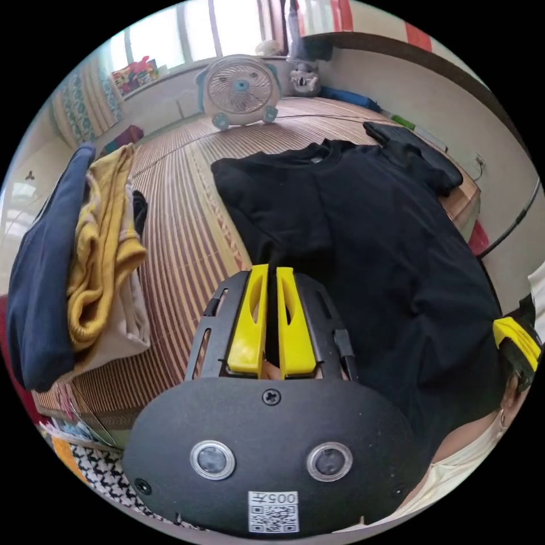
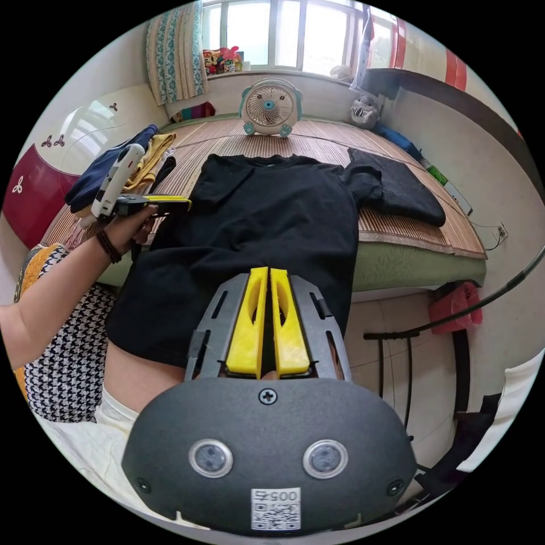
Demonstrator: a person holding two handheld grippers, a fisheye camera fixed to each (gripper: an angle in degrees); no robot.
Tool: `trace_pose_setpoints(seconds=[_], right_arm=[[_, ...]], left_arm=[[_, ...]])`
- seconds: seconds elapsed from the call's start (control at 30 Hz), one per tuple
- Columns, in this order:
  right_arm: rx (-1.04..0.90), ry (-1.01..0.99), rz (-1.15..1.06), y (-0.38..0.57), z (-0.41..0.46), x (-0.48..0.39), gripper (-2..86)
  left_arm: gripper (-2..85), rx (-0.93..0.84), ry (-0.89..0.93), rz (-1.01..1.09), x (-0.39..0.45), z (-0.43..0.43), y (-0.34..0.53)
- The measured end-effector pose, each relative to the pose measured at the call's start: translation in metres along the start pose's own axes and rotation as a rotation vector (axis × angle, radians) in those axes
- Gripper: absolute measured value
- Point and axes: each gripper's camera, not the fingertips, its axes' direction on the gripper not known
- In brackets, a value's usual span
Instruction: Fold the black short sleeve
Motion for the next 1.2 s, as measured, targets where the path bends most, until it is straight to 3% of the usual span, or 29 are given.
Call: trace_pose_setpoints(seconds=[0.3, 0.57, 0.7, 0.77, 1.0, 1.2], right_arm=[[0.036, 0.004, -0.025, 0.003, 0.001, 0.014, -1.5], [0.044, -0.047, -0.014, -0.001, -0.010, 0.038, -1.4], [0.259, -0.108, 0.036, -0.017, -0.045, 0.047, -1.1], [0.380, -0.149, -0.001, -0.042, -0.052, 0.047, -1.0], [0.319, -0.001, 0.042, -0.157, 0.014, 0.041, -0.9], [0.367, -0.106, 0.157, -0.230, 0.065, 0.049, -0.9]], left_arm=[[6.3, 0.000, 0.073, -0.249, -0.059, -0.008, 0.049], [5.3, 0.171, 0.022, -0.327, -0.070, -0.062, 0.065], [5.2, 0.286, 0.035, -0.359, -0.068, -0.075, 0.047], [5.1, 0.333, 0.054, -0.381, -0.065, -0.072, 0.033], [7.7, 0.297, 0.032, -0.432, -0.054, -0.016, -0.046], [10.1, 0.247, 0.001, -0.504, -0.072, 0.041, -0.071]])
